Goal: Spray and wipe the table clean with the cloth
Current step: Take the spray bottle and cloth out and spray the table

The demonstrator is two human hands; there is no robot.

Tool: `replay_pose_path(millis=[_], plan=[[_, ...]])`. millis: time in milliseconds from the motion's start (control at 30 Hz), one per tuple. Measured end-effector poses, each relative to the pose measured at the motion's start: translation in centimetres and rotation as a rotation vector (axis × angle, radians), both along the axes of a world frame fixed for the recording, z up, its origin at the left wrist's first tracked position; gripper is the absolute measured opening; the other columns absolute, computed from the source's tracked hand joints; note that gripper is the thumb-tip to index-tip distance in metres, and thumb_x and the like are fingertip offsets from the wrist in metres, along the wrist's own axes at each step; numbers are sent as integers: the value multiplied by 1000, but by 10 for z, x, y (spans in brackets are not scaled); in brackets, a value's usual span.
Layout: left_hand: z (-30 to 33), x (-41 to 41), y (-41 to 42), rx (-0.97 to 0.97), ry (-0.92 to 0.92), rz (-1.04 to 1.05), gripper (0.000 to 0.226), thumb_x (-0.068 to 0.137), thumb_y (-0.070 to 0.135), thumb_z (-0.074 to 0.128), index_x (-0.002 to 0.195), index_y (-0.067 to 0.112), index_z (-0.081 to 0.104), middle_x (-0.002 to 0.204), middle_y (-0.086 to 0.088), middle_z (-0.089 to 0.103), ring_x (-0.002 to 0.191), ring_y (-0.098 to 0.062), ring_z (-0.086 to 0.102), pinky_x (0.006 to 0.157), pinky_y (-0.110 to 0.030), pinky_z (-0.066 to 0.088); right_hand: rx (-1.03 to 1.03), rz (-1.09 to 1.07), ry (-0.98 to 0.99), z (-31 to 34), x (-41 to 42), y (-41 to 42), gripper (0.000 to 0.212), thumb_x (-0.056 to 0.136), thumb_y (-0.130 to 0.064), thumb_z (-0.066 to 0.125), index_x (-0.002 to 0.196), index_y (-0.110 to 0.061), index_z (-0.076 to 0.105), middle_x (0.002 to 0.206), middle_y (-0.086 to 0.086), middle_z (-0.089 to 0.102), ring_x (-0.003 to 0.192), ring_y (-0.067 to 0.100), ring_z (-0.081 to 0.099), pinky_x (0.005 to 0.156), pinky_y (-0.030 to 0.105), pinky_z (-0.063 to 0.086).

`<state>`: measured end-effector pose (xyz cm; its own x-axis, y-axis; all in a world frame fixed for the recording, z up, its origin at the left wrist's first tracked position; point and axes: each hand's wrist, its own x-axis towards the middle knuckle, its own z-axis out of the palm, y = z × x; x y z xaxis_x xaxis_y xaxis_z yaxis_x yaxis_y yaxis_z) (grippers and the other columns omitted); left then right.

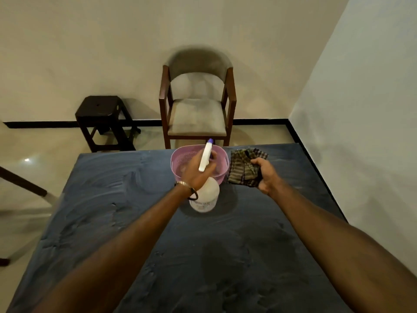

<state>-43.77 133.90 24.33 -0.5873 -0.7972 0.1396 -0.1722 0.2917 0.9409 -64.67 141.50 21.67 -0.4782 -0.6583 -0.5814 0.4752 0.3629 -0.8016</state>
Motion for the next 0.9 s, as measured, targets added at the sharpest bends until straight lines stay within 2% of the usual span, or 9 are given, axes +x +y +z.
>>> replay_pose_path(millis=[133, 200, 300, 367, 467, 533, 667, 800, 900], plan=[[-22, -3, 60, 59, -102, -77, 14, 92, 7, 54, 104, 9, 61, 91, -3, 62, 80, -15, 60, 69, -20, 51, -53, 46, -39, 9, -4, 20, 33, 96, -23, 44, 99, -6, 71, 88, 13, 77, 90, 31, 69, 90, 47, 54], [-35, -4, 84, 99, -161, -56, 14, 90, 16, 55, 101, 14, 64, 90, -1, 65, 79, -14, 61, 70, -24, 50, -77, 61, -68, 8, -5, 30, 33, 96, -24, 43, 99, -6, 71, 86, 12, 77, 87, 29, 69, 88, 45, 54], [-41, -8, 114, 123, -206, -29, 28, 80, 34, 53, 97, 17, 68, 91, 1, 69, 78, -9, 62, 71, -27, 49, -84, 88, -91, 3, -6, 46, 33, 95, -23, 44, 102, -5, 71, 95, 15, 76, 95, 32, 69, 97, 49, 52], [-41, -13, 128, 154, -202, -21, 35, 77, 39, 53, 93, 13, 70, 90, -2, 71, 80, -15, 66, 72, -31, 52, -68, 97, -101, 0, -7, 54, 33, 96, -22, 44, 100, -5, 71, 96, 15, 75, 95, 32, 68, 94, 49, 53], [-41, -22, 140, 263, -171, 10, 19, 83, 23, 58, 80, 7, 68, 77, -6, 73, 74, -33, 68, 64, -47, 57, -68, 87, -111, 0, -8, 63, 30, 97, -21, 44, 96, -6, 71, 86, 12, 77, 88, 28, 70, 78, 41, 56], [-42, -26, 143, 295, -174, 21, 15, 86, 14, 58, 75, 7, 65, 71, -9, 72, 73, -37, 69, 60, -48, 57, -71, 78, -126, -1, -10, 66, 30, 97, -21, 44, 96, -6, 70, 83, 10, 77, 87, 27, 70, 74, 39, 55], [-41, -27, 149, 265, -171, -82, 16, 83, 25, 59, 84, 11, 68, 84, -9, 71, 81, -25, 69, 59, -33, 58, -94, 52, -123, -2, -14, 70, 32, 97, -21, 45, 110, -5, 69, 95, 13, 75, 92, 29, 69, 78, 41, 55], [-51, -21, 153, 307, -217, -60, 21, 79, 29, 58, 77, 9, 66, 74, -9, 70, 71, -25, 68, 67, -45, 57, -124, 40, -125, -1, -16, 67, 30, 97, -22, 44, 105, -6, 69, 100, 14, 73, 92, 28, 68, 77, 40, 54], [-58, -14, 153, 336, -214, -30, 10, 88, 18, 59, 82, 11, 62, 73, -8, 67, 67, -23, 66, 65, -42, 57, -139, 41, -129, -3, -16, 66, 30, 98, -22, 44, 105, -6, 69, 102, 14, 73, 95, 29, 68, 83, 41, 55]])
